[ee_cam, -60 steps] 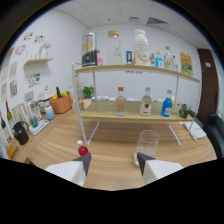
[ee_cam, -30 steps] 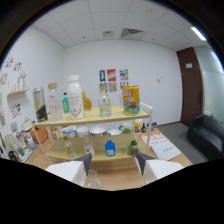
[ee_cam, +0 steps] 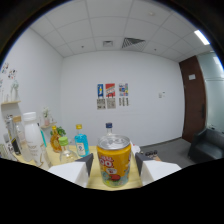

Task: Make me a cup of Vodka Sunrise.

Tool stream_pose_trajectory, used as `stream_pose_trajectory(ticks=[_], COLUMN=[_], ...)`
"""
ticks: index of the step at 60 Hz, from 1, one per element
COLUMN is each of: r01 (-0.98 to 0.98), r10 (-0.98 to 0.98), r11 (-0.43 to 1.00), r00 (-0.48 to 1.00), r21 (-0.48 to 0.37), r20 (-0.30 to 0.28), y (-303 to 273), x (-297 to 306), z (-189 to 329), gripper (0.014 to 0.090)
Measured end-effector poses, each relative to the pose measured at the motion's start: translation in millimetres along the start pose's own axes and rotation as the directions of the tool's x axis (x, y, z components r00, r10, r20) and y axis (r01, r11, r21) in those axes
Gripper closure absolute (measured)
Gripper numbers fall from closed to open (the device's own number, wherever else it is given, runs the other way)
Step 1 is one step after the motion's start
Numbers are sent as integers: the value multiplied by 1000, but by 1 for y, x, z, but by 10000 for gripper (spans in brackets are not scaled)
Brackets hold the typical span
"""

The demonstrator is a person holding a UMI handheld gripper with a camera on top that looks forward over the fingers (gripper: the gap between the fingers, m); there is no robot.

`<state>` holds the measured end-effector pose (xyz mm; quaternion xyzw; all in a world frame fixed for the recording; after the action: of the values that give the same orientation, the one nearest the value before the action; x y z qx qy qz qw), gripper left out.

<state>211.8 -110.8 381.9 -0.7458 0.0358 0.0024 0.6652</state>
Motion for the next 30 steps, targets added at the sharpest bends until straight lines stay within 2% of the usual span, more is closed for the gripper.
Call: stream_pose_trajectory(ticks=[7, 18, 24, 30], r01=[23, 35, 42, 39], r10=[-23, -35, -42, -39], r11=[1000, 999, 999, 999], r00=[999, 999, 999, 999], r21=[-5, 1, -7, 30], r20=[23, 34, 15, -8], y=[0, -1, -4, -17], x=[1, 2, 4, 3], z=[9, 8, 1, -20], gripper=[499, 520, 530, 531])
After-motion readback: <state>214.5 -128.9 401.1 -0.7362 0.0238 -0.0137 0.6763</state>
